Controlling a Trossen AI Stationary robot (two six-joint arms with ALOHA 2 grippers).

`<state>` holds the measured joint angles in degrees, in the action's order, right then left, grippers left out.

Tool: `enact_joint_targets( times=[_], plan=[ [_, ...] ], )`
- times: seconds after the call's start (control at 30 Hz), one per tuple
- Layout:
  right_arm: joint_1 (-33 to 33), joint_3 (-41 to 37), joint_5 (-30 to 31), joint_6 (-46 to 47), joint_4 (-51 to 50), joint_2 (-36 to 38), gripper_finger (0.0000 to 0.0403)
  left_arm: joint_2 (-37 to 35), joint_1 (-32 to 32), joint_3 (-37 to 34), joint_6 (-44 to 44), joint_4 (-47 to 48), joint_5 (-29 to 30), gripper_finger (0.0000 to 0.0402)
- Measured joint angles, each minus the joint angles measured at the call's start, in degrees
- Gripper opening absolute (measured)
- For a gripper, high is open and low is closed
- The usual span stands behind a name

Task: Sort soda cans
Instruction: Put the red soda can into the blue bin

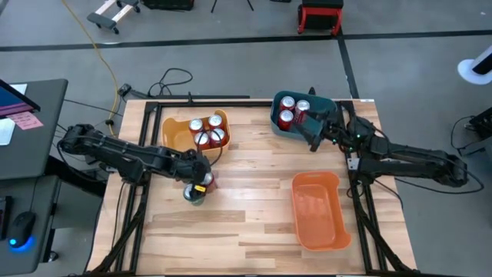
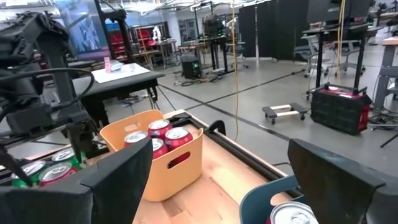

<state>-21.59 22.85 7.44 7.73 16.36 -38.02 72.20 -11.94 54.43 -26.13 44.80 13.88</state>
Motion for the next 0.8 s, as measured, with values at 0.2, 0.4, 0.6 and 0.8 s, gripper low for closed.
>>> enact_joint_targets(
  times=[0.2,0.4,0.6,0.8],
  plan=[
    [0.28,0.0,0.14,0.8,-0.28,0.0,0.0395,0.02,1.17,0.0,0.13,0.96,-2.5,0.0388],
    [0.29,0.0,0.15,0.91,-0.34,0.0,0.0395,0.02,2.75,-3.46,0.82,-3.88,-3.5,0.0388],
    [0.32,0.0,0.11,1.71,-1.23,0.0,0.0395,0.04,3.2,-7.9,1.6,-11.12,-3.57,0.0387],
    [2.2,0.0,-0.07,2.97,-0.9,0.0,0.0395,0.04,3.43,-8.0,3.52,-13.04,-2.51,0.0323]
  ],
)
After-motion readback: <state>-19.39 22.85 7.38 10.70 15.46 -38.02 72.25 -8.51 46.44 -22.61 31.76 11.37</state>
